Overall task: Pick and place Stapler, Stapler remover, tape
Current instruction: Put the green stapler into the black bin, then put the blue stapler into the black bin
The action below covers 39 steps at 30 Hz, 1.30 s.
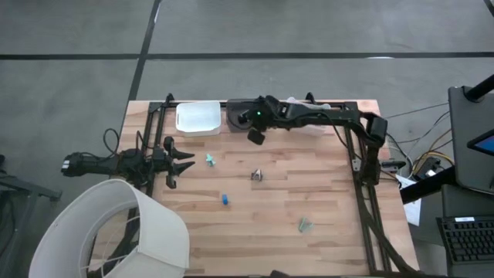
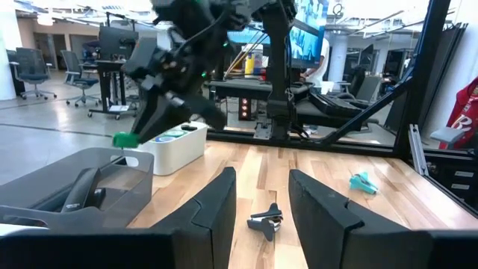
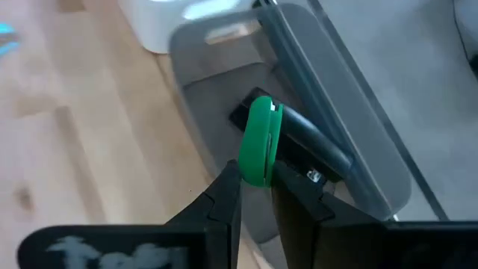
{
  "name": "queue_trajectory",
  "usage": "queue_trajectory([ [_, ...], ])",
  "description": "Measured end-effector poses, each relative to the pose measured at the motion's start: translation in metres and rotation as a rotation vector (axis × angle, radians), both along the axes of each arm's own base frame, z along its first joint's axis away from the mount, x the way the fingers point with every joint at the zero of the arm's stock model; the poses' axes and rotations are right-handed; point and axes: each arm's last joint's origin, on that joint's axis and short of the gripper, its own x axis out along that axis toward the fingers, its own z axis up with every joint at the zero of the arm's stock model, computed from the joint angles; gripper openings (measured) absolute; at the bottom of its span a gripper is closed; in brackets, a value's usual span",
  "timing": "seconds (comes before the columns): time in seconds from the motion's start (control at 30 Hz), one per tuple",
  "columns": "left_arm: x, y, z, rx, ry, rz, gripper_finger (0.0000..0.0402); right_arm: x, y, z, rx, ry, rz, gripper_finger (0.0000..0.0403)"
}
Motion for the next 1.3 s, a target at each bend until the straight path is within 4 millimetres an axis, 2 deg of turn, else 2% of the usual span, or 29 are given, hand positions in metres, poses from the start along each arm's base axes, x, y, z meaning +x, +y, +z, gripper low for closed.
queue_trajectory([
  [0.27,0.000,0.000,0.000,0.000,0.000,0.000,0.0127,0.000,-0.026,-0.030,0.079,0.022,-0.135,0.0061],
  [0.57,0.000,0.000,0.000,0.000,0.000,0.000,0.0126,0.001,-0.035,-0.053,0.152,0.037,-0.206,0.0061],
  [0.83,0.000,0.000,0.000,0.000,0.000,0.000,0.0127,0.002,-0.037,-0.051,0.171,0.004,-0.251,0.0068],
  [1.3,0.000,0.000,0.000,0.000,0.000,0.000,0.0127,0.007,-0.040,-0.033,0.197,-0.036,-0.299,0.0163],
])
